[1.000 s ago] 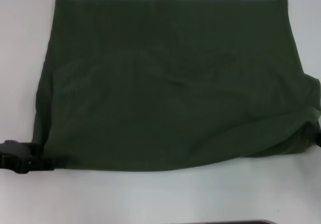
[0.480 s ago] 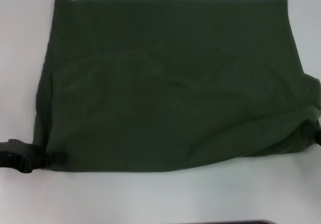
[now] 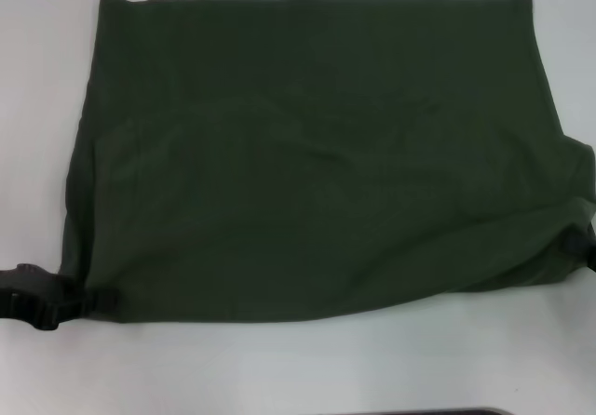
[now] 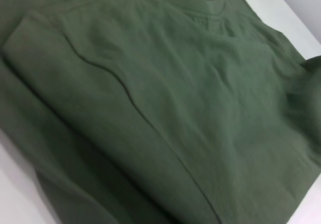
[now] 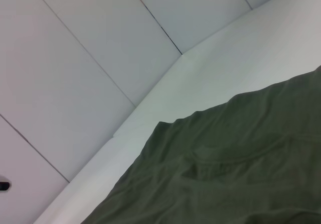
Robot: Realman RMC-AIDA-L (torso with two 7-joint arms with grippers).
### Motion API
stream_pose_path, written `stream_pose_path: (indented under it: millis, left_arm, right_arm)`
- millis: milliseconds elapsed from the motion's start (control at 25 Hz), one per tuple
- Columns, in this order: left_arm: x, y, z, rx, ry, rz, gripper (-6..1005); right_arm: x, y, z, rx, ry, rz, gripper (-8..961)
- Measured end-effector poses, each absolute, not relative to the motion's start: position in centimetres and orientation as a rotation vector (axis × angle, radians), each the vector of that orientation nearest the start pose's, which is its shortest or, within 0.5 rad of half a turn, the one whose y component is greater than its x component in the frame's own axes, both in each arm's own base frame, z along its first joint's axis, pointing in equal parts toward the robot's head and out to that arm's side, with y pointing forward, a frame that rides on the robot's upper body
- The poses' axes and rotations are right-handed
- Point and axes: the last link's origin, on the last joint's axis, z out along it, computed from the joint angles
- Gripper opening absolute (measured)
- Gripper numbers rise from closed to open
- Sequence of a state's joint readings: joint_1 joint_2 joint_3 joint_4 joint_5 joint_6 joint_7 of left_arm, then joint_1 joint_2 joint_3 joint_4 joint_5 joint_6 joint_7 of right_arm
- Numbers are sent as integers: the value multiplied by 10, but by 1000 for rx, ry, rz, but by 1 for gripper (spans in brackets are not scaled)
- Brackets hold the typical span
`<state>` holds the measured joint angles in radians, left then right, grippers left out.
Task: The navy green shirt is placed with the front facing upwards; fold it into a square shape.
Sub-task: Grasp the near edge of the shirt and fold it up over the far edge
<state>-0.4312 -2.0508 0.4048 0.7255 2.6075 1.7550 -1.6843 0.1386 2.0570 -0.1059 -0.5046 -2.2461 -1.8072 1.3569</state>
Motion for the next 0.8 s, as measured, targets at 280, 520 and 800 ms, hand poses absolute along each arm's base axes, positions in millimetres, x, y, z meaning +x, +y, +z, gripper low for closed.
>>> stream_pose_path:
  millis: [280,520,800]
  left_arm:
    - [-353,243,32,-2707,-1376,-282,38]
    - [-355,235,37,-2709,-1384,-305,38]
    - [-352,232,50,-2703,-1349,-405,38]
  right_arm:
    - [381,163,26,-2190,1288,952,9]
    - [381,161,24,-2186,1281,945,9]
    - [376,173,28,-2186,1251,987,9]
